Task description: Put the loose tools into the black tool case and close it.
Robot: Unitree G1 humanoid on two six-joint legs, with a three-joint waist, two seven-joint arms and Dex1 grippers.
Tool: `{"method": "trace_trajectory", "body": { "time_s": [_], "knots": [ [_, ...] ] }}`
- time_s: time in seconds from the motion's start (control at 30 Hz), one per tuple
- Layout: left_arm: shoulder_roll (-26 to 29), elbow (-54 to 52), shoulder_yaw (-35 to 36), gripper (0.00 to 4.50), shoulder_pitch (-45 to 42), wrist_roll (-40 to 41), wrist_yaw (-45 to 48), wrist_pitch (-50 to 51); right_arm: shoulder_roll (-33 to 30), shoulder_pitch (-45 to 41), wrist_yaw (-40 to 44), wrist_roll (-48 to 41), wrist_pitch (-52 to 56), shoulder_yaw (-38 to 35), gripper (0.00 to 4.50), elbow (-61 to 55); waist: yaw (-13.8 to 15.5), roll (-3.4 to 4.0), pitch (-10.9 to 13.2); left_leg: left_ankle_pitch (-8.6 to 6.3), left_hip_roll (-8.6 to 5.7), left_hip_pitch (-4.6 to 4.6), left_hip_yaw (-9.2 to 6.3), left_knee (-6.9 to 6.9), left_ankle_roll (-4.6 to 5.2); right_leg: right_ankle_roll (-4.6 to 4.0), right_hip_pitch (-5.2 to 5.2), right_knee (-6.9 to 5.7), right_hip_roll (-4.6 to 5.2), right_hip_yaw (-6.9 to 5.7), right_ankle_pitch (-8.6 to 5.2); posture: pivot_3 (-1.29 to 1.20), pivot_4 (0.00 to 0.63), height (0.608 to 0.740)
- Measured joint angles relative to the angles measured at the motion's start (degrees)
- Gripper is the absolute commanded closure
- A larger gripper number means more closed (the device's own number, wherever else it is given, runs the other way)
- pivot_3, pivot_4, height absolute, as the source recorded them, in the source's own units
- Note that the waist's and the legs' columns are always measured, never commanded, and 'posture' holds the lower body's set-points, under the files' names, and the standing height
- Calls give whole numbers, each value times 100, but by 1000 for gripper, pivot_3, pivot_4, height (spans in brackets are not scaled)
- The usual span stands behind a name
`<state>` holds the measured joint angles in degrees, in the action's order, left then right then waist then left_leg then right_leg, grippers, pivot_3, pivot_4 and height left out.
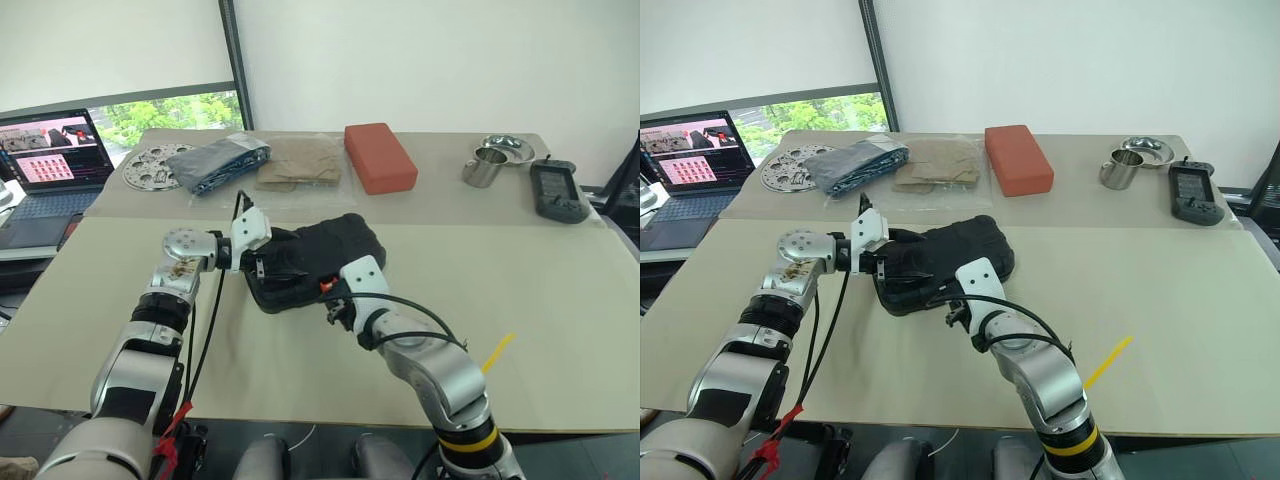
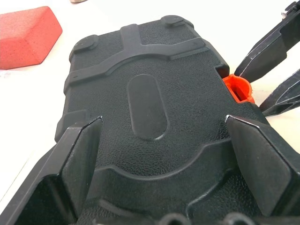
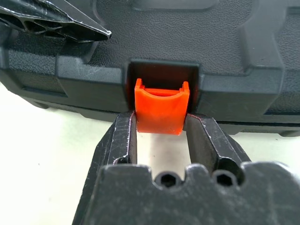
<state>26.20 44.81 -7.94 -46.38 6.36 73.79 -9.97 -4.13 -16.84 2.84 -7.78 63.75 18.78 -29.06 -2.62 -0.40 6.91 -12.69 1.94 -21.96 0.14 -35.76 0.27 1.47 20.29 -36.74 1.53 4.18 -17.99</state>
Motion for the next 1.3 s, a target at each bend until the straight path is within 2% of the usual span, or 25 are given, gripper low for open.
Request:
{"method": "trace_trajectory", "body": {
  "time_s": [0.5, 0.57, 0.63, 1.13, 1.3],
  "knots": [
    [12, -134, 0, 0, 86, 0, -63, 50, 137, -51, 78, 8, -276, -27, 3243, 317, -88, -3, -4, 0, 8, 9, -4, 5, 0, -1, 0, -5, -3, 5, 1, 0, 150, 740],
    [13, -155, 0, 0, 96, 0, -66, 58, 117, -51, 108, 7, -286, -27, 2343, 316, -91, -3, -4, 0, 7, 8, -4, 6, 0, -1, 1, -4, -2, 5, 1, 0, 150, 740],
    [14, -169, 1, 0, 106, 0, -75, 65, 78, -44, 202, -26, -294, -23, 1871, 293, -96, -4, -4, 0, 7, 8, -4, 5, 0, -1, 0, -4, -2, 6, 1, 0, 150, 740],
    [-88, -239, 0, 0, 111, 0, -103, 100, -368, 42, 402, -26, -313, 41, 1871, -56, -24, -5, -2, 0, 2, -4, -3, 7, 0, -1, 3, 10, 7, 7, 0, 0, 150, 740],
    [-105, -238, -2, 0, 107, 0, -90, 100, -521, 190, 378, -10, -194, -166, 1871, -340, 0, -5, -3, 0, 2, -4, -2, 11, 0, -1, 2, 16, 7, 7, 0, 0, 150, 740]
  ]
}}
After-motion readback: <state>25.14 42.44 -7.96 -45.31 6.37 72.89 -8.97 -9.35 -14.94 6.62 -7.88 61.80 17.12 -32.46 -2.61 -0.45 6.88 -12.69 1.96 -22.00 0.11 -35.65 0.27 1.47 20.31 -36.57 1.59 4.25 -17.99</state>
